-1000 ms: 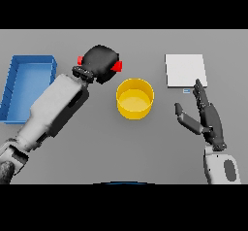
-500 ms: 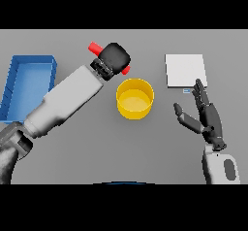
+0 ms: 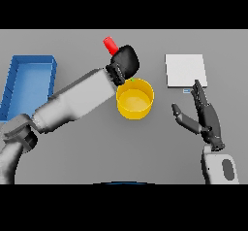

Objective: Pick up the red beaker and tilt it to pour out 1 green nut into yellow bowl. Pick up the yellow bowl and place it on the metallic measuring scale.

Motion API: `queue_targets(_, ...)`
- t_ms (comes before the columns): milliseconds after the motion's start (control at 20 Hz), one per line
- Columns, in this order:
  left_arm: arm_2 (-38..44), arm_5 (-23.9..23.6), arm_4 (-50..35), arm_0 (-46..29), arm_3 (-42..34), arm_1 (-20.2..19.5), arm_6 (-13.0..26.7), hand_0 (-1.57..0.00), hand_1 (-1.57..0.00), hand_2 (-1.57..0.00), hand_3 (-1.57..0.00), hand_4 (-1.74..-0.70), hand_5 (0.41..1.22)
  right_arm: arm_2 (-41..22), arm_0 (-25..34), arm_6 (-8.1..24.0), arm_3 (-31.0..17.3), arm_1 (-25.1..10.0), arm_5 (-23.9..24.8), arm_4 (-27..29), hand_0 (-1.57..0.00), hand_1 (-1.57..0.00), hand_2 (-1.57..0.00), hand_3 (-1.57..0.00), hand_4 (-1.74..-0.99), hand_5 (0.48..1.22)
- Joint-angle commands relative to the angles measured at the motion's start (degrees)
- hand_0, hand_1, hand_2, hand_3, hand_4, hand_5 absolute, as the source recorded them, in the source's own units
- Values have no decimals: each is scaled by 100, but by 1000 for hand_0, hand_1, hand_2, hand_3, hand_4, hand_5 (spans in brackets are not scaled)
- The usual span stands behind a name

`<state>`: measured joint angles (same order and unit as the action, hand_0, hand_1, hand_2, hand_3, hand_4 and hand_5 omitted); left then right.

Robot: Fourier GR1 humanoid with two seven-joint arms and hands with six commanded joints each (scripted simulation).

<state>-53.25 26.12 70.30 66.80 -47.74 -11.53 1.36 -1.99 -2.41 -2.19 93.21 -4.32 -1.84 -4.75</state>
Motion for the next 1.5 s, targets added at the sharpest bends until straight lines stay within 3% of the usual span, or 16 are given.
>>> queue_targets(0,-135,91,99,106,27,32,-113,-1571,-1571,-1571,-1546,-1738,1221,-11,-61,-65,106,-29,12,-30,1,1,1,1,-1283,602)
queue_targets(100,-358,172,279,286,167,111,-309,-1571,-1571,-1571,-1555,-1739,1221,35,-77,-24,50,-73,-7,-7,1,1,1,1,-1290,607)
queue_targets(400,-662,438,575,522,338,304,-403,-1571,-1571,-1571,-1567,-1740,1221,-58,-69,-45,47,-9,97,-183,1,1,1,1,-1277,598)
queue_targets(800,-768,262,831,900,587,224,-552,-1571,-1571,-1571,-1570,-1740,1221,-25,-91,-65,76,-59,44,-119,1,1,1,1,-1233,585)
queue_targets(850,-728,258,843,971,630,215,-515,-1571,-1571,-1571,-1570,-1738,1189,-9,-76,-92,87,-72,56,-122,1,1,1,1,-1226,587)
queue_targets(950,-515,116,801,1230,661,120,-506,-1571,-1571,-1571,-1571,-1738,1171,-26,-27,-75,74,-36,68,-124,1,1,1,1,-1219,595)
queue_targets(1050,-268,-139,779,1479,678,-55,-465,-1571,-1269,-1251,-1571,-1644,1189,-36,45,-133,-16,-15,55,-127,1,1,1,1,-1222,609)
queue_targets(1150,33,-322,736,1940,906,-270,-477,-1571,-1378,-1366,-1212,-1679,1201,-8,38,-151,10,-43,-8,-43,1,1,1,1,-1231,620)
queue_targets(1200,187,-471,687,2148,1028,-358,-575,-1571,-1416,-1407,-1284,-1631,1205,4,50,-125,-16,-62,-9,-46,1,1,1,1,-1241,626)
queue_targets(1350,970,-433,406,2800,1680,-573,-255,-1571,-1492,-1487,-1424,-1553,1213,-11,105,-140,-49,-67,-51,-26,1,1,1,1,-1266,639)
queue_targets(1450,1558,-511,67,2967,2160,-691,-69,-1571,-1520,-1517,-1477,-1578,1216,-12,110,-190,-50,-106,-110,6,1,1,1,1,-1281,644)
